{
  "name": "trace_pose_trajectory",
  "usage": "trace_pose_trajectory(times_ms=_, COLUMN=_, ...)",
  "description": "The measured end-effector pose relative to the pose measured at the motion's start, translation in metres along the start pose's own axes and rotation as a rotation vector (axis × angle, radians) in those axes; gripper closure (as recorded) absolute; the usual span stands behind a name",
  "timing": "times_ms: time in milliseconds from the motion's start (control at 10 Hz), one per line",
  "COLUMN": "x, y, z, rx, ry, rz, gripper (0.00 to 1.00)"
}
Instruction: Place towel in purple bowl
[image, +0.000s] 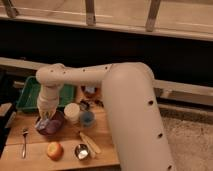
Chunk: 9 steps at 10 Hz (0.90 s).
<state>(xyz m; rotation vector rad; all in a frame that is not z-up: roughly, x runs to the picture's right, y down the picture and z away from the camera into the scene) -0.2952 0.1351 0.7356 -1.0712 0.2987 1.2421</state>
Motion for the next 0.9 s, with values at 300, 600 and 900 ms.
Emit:
trace_pose_trajectory(times_ms=300, x=-0.004, y=0.001, z=-0.012, rx=0.003, ry=-0.017, rz=0.001, gripper=0.2)
trace_pose_trajectory(times_ms=600, x=-0.016, y=0.004, z=-0.033, rx=0.025, ry=-0.064, rz=-0.007, gripper=0.2)
trace_pose_trajectory(times_ms=900, x=-0.031, y=0.017, z=-0.058, rx=0.037, ry=-0.132, rz=-0.025, gripper=0.2)
